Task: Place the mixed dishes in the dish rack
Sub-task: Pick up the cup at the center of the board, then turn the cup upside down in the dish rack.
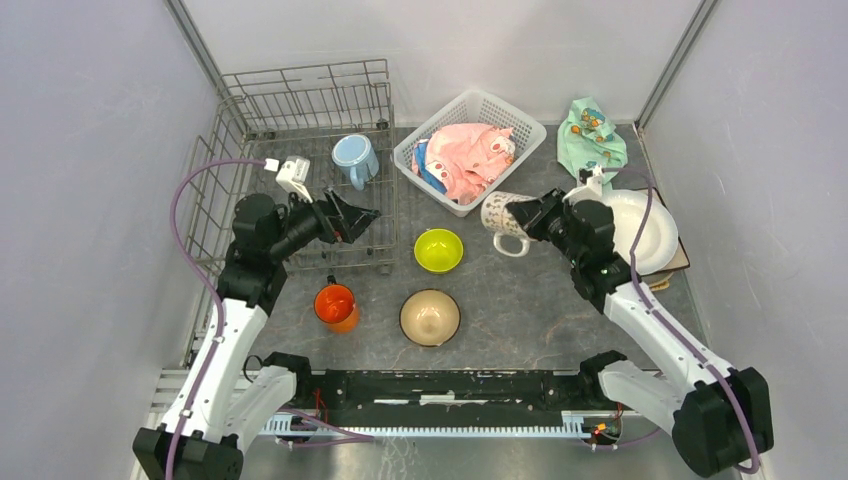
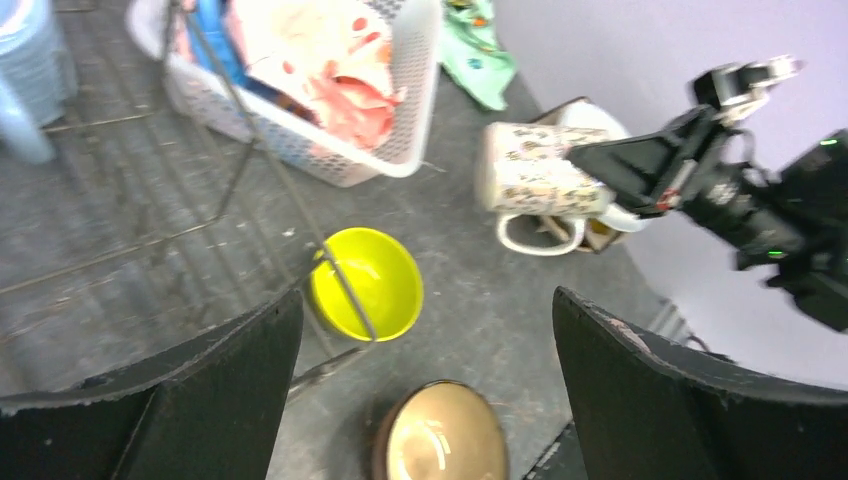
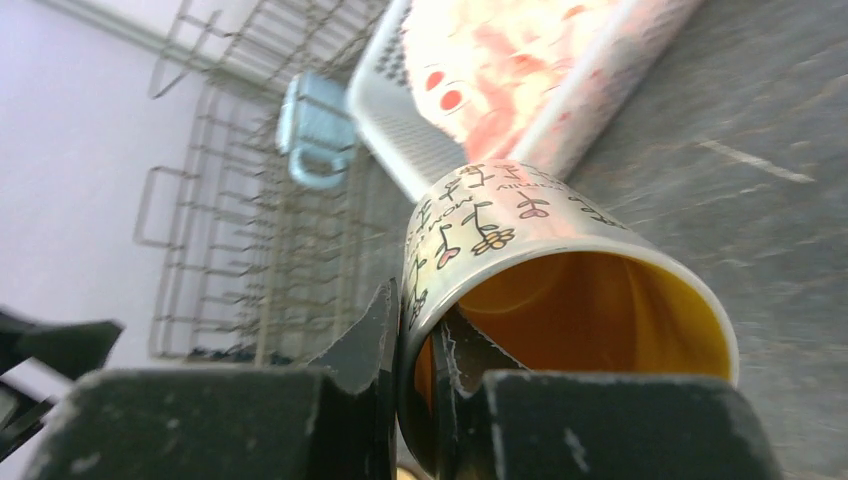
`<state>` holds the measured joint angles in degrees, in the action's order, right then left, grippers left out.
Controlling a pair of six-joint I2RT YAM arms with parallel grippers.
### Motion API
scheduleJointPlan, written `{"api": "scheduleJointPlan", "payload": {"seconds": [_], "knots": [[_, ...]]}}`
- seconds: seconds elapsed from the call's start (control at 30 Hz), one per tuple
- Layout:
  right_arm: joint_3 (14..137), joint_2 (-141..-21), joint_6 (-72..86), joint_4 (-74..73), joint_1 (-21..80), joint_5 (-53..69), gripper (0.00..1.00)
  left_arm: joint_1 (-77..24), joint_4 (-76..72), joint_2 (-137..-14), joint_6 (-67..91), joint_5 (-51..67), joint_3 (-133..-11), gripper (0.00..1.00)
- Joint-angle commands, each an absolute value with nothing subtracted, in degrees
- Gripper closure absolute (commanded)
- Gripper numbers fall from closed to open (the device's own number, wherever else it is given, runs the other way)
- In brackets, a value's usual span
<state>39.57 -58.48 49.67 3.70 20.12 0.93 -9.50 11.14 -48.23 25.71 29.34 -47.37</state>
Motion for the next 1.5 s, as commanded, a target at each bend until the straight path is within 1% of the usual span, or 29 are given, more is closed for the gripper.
{"api": "scheduleJointPlan", "payload": {"seconds": [0.0,0.13,0.27,0.47,0.67,0.87,1.23,1.33,1.47], "knots": [[34.5,-54.6,57.6,33.3,20.5,13.4,1.00,-9.7,0.4,-46.2,36.3,38.2,-44.9,0.00],[34.0,-54.8,60.6,43.5,22.9,17.4,1.00,-10.0,-6.3,-46.0,40.4,40.9,-42.1,0.00],[35.1,-54.7,62.5,51.0,26.8,16.0,1.00,-12.1,-15.4,-45.9,46.3,41.6,-37.9,0.00],[36.3,-56.1,64.0,61.1,32.1,12.8,1.00,-20.1,-21.4,-47.8,48.6,37.4,-36.8,0.00],[35.1,-58.2,68.9,71.5,34.1,11.8,1.00,-29.3,-28.3,-50.3,50.0,33.1,-35.5,0.00],[35.5,-57.1,69.3,71.1,35.4,11.5,1.00,-32.8,-32.5,-52.0,45.5,29.8,-33.1,0.00],[35.3,-56.5,70.4,72.6,37.0,12.4,1.00,-36.3,-46.5,-59.7,46.8,31.5,-34.0,0.00],[34.9,-57.2,71.5,74.4,37.5,12.5,1.00,-37.5,-50.7,-62.4,48.2,32.1,-34.7,0.03],[34.3,-57.8,72.4,76.1,38.1,12.0,1.00,-39.3,-56.7,-65.4,50.3,31.1,-34.7,0.14]]}}
